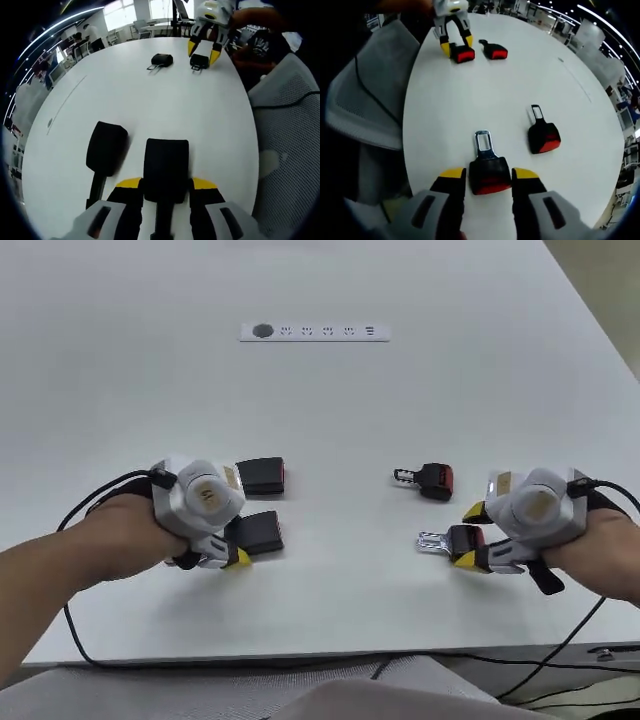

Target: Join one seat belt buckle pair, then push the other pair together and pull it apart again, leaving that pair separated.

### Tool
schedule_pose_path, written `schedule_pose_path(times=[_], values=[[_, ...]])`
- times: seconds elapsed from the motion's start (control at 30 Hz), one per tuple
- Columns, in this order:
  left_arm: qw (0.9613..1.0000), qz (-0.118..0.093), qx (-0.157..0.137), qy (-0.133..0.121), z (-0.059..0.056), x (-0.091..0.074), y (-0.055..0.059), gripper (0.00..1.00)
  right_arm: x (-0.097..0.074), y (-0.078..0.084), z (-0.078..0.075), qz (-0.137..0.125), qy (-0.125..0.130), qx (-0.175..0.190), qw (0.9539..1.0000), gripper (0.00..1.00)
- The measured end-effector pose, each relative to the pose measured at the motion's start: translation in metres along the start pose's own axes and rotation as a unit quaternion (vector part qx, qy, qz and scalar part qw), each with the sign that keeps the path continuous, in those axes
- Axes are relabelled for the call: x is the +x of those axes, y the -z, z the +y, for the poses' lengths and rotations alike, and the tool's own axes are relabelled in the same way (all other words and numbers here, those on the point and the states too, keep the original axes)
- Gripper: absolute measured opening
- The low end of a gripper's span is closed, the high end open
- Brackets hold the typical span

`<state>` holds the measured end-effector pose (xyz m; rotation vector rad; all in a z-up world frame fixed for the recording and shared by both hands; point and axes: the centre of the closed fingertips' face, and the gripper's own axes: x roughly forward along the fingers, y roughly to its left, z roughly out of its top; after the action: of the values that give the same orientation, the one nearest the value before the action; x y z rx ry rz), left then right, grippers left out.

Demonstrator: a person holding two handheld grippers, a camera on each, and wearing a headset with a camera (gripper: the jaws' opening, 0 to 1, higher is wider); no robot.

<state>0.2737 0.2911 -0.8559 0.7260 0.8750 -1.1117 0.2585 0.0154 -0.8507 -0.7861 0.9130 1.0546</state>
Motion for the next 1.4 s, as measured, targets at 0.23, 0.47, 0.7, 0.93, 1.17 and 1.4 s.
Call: schedule_pose_path(times=[0.23, 0.47, 0.7, 0.93, 1.17, 1.4], values=[[0.9993, 0.004, 0.033, 0.015, -0.003, -0.001, -0.005, 0.35, 0.002, 0.005, -0.001, 0.006, -0.011, 0.002, 0.9999, 0.37], [0.9985, 0.01, 0.048, 0.024, -0.004, -0.002, -0.004, 0.35, 0.004, 0.01, 0.004, 0.045, -0.04, -0.04, 0.9974, 0.37], [0.9969, 0.025, 0.062, 0.042, -0.002, 0.001, -0.003, 0.34, 0.005, 0.013, 0.004, 0.057, -0.064, -0.041, 0.9955, 0.36], [0.9923, 0.05, 0.094, 0.064, -0.004, 0.006, -0.002, 0.34, 0.005, 0.013, 0.007, 0.089, -0.075, -0.057, 0.9916, 0.35], [0.9916, 0.06, 0.092, 0.067, -0.004, 0.007, -0.002, 0.34, 0.007, 0.014, 0.004, 0.098, -0.083, -0.081, 0.9884, 0.35], [0.9915, 0.057, 0.094, 0.07, -0.004, 0.008, -0.002, 0.34, 0.009, 0.013, 0.004, 0.125, -0.084, -0.093, 0.9842, 0.35]])
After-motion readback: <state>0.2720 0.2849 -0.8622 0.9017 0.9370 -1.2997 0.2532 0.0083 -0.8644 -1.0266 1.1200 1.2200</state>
